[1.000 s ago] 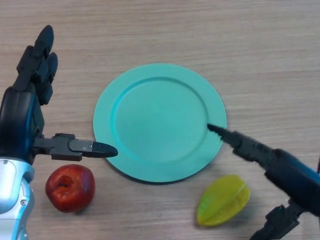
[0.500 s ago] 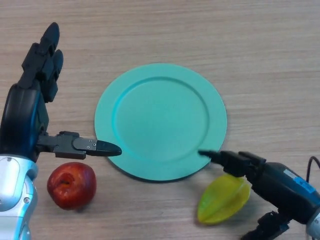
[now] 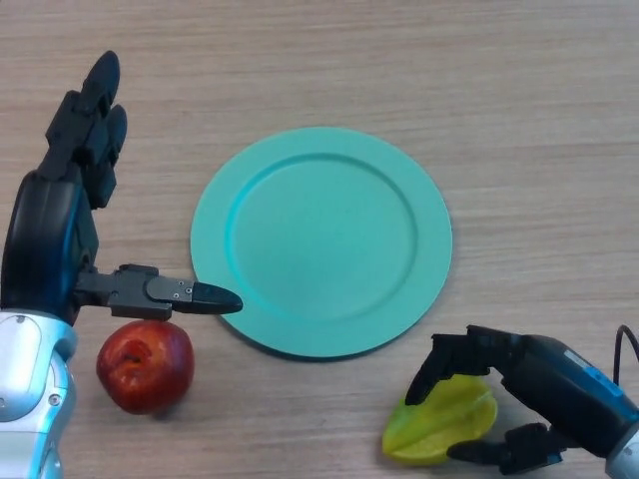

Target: Pick up the yellow starfruit and place it on the plate

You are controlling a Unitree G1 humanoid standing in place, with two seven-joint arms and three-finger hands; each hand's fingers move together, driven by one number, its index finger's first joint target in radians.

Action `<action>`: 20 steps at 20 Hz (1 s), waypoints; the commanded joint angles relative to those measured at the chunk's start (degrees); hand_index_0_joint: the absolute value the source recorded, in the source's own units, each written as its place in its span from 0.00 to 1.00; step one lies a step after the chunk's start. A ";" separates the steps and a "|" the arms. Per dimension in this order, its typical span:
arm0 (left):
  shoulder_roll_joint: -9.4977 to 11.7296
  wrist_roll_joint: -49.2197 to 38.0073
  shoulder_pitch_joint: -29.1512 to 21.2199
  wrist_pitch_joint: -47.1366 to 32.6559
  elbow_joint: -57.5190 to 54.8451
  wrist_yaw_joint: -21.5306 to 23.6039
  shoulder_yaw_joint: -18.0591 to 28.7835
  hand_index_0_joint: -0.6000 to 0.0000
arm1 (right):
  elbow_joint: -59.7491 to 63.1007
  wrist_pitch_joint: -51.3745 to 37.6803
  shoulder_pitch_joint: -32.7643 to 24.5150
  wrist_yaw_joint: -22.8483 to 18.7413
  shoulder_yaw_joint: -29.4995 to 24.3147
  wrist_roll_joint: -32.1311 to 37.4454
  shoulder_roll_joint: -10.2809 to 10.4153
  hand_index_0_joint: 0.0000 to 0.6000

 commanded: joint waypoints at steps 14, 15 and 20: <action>1.48 1.19 -0.83 -5.90 -5.50 -0.40 3.10 1.00 | -19.02 13.82 -9.94 0.31 4.62 15.62 2.40 1.00; 1.46 1.14 -0.97 -6.11 -5.68 -0.22 3.08 1.00 | -17.05 12.64 -11.49 -0.12 5.50 14.57 2.86 1.00; 2.28 0.49 -0.80 -7.49 -5.64 -0.45 5.08 1.00 | 1.42 1.64 -24.30 -7.78 7.27 6.07 4.79 1.00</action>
